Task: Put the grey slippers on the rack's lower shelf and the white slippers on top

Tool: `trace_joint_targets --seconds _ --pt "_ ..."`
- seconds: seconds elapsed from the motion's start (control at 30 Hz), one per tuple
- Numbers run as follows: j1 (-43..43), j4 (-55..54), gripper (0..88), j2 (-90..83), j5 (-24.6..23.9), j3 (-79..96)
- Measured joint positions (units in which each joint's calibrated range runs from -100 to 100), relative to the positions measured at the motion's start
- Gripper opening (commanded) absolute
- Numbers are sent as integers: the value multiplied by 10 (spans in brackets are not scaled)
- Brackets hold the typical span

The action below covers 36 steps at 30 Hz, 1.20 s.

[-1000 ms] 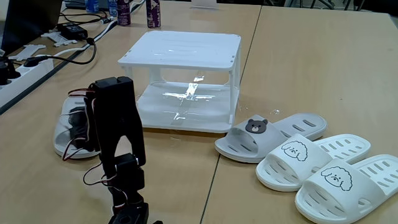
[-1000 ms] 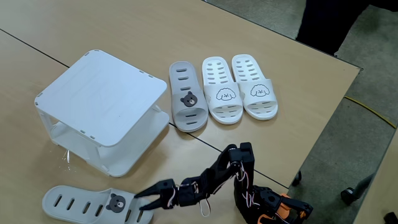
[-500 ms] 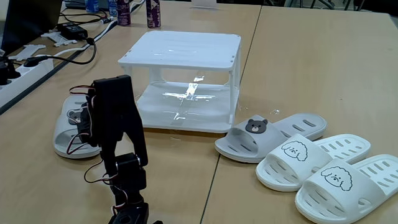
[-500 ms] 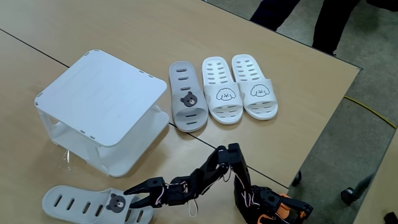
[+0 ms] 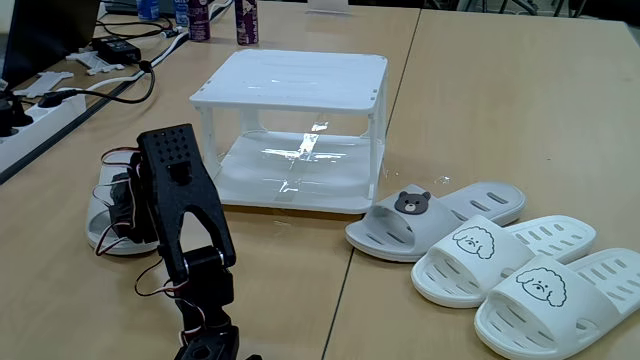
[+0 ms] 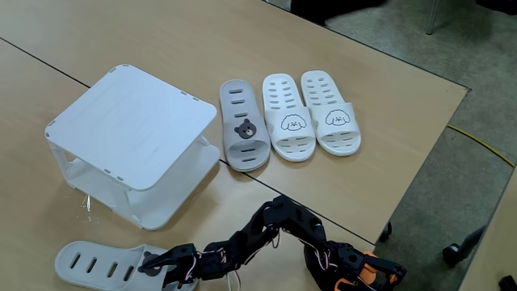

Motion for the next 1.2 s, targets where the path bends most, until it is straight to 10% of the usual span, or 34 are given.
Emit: trace_joint_targets --seconds 0.13,0.23,0.5,0.83,1.2 --pt "0 -1 209 64 0 -83" --pt "3 -1 0 87 0 -132" --pt "38 2 8 55 0 -137" --pt "-41 49 8 -384 0 222" --pt "199 50 8 -746 0 636"
